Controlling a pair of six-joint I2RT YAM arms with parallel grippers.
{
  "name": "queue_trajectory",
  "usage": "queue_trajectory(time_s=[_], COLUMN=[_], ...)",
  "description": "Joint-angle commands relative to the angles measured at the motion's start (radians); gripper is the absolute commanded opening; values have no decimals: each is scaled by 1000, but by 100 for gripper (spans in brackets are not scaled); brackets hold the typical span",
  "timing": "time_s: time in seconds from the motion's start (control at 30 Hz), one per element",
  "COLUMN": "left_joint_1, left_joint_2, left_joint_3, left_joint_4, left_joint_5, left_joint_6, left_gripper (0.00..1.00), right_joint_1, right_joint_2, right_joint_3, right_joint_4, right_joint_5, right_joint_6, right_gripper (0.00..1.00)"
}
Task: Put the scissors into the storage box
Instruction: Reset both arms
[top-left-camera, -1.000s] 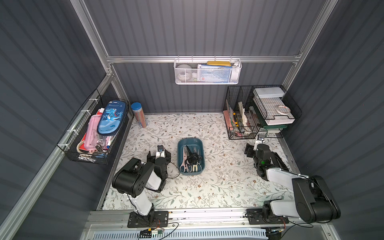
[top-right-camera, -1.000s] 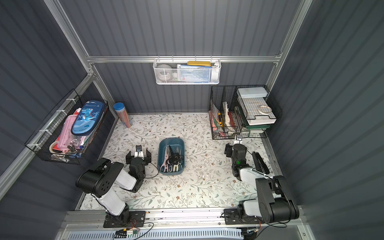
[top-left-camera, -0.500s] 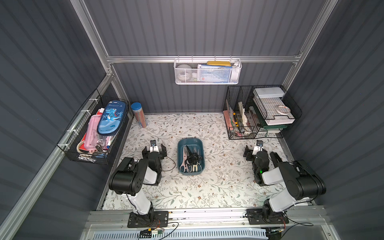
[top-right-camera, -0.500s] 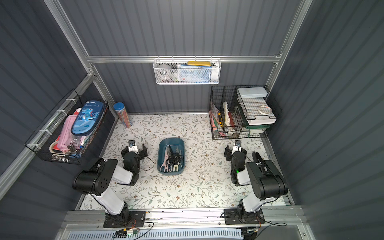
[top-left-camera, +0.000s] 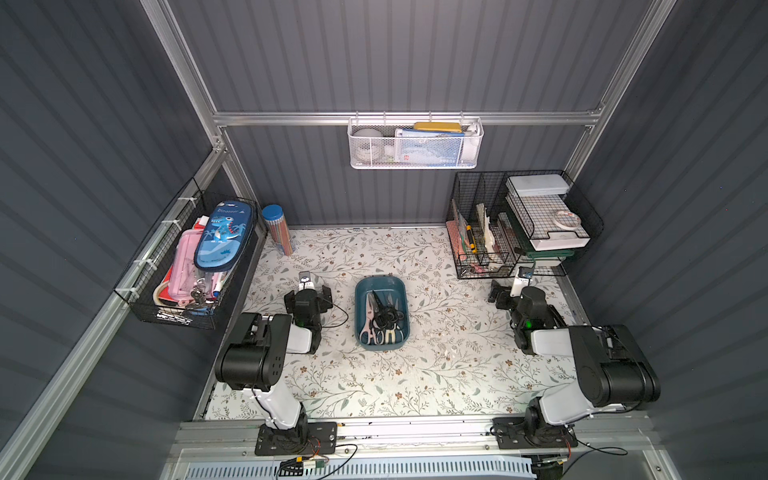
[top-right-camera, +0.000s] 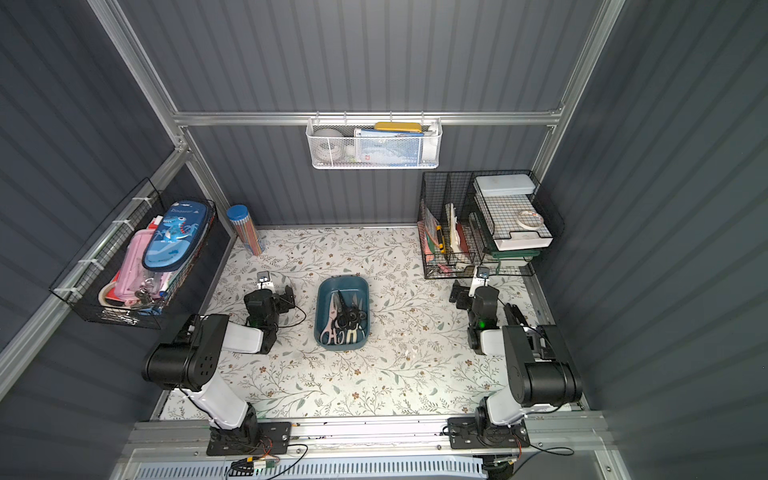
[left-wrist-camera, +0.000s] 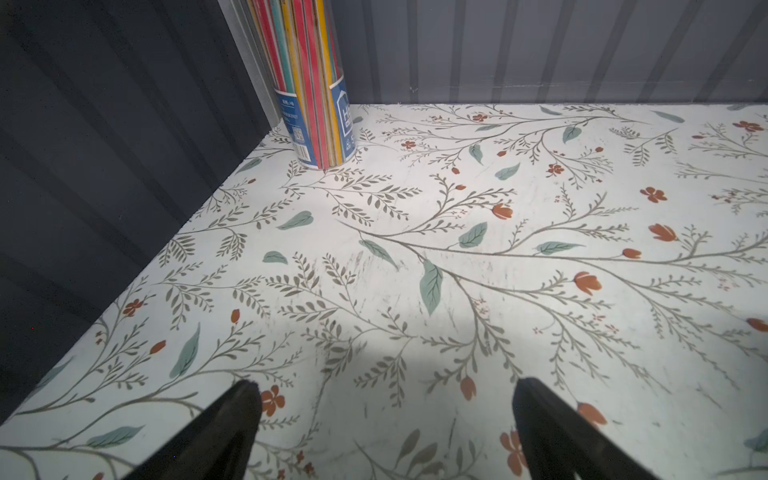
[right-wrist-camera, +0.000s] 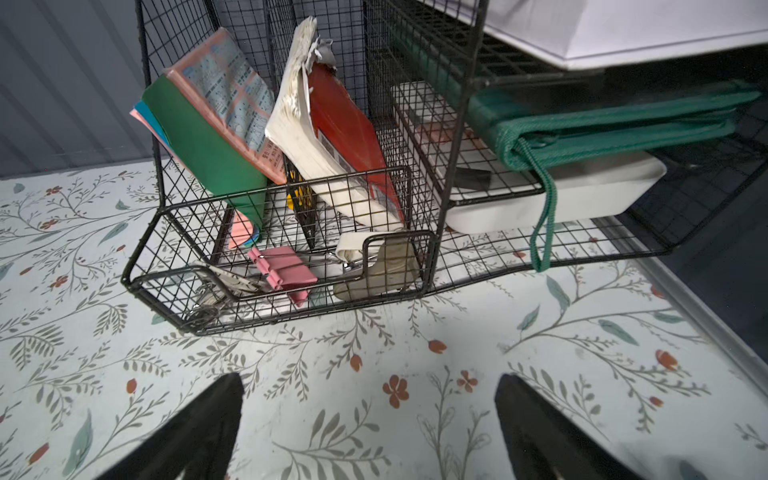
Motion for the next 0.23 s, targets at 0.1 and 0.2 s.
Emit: queue_trajectory(time_s=[0.1,0.2], left_joint_1=[-2,-2], left_joint_2=[-9,-11], left_joint_3=[5,4], left_joint_4=[-23,-23], left_joint_5=[13,12], left_joint_6=[-18,-18], left_gripper=[100,99], right_joint_1=[3,2], right_joint_2=[17,18], right_joint_3=[-5,-5], right_joint_4=[26,25], right_joint_5=[-17,-16], right_joint_6=[5,5], right_gripper=[99,99])
